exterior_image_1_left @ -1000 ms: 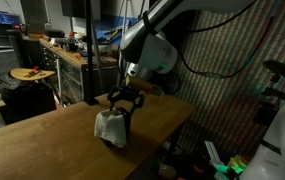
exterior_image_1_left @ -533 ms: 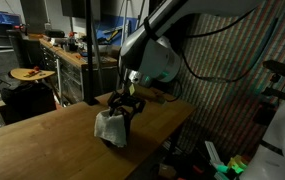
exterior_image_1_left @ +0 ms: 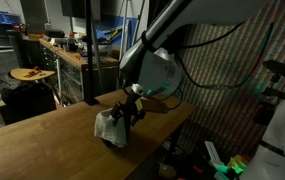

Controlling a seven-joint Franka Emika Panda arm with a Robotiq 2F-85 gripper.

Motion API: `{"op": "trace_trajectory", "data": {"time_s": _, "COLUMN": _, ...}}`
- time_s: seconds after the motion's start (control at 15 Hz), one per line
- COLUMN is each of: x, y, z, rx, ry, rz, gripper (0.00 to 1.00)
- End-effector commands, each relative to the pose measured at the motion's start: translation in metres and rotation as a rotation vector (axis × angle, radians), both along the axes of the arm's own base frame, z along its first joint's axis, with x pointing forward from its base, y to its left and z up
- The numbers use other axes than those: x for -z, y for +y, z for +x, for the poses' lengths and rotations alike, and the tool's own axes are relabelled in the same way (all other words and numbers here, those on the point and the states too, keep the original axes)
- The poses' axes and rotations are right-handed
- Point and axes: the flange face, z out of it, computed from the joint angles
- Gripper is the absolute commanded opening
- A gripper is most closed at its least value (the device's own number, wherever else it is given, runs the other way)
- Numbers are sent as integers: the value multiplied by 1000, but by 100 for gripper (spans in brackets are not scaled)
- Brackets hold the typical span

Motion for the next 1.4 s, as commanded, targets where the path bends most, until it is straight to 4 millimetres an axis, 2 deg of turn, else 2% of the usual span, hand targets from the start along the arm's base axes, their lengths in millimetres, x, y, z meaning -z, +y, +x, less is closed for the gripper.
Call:
{"op": "trace_trajectory", "data": {"time_s": 0.0, "x": 5, "y": 11, "z": -5, "rx": -40, "ry": -45, "rz": -3, "gripper": 100}}
{"op": "trace_trajectory", "data": {"time_s": 0.2, "x": 9, "y": 17, "z": -6, "rx": -75, "ry": -77, "rz": -22, "gripper": 100}}
{"op": "trace_trajectory", "data": {"time_s": 1.0, "x": 39, "y": 19, "z": -15, "rx": -182, "ry": -125, "rz": -154, "gripper": 99}}
{"op": "trace_trajectory", "data": {"time_s": 1.07, "x": 40, "y": 20, "z": -15, "rx": -186, "ry": -125, "rz": -154, "gripper": 93}}
{"op": "trace_trajectory", "data": {"time_s": 1.2, "x": 41, "y": 23, "z": -16, "rx": -190, "ry": -126, "rz": -151, "gripper": 71}}
{"op": "trace_trajectory", "data": {"time_s": 1.33, "x": 42, "y": 25, "z": -17, "rx": -193, "ry": -128, "rz": -150, "gripper": 56}}
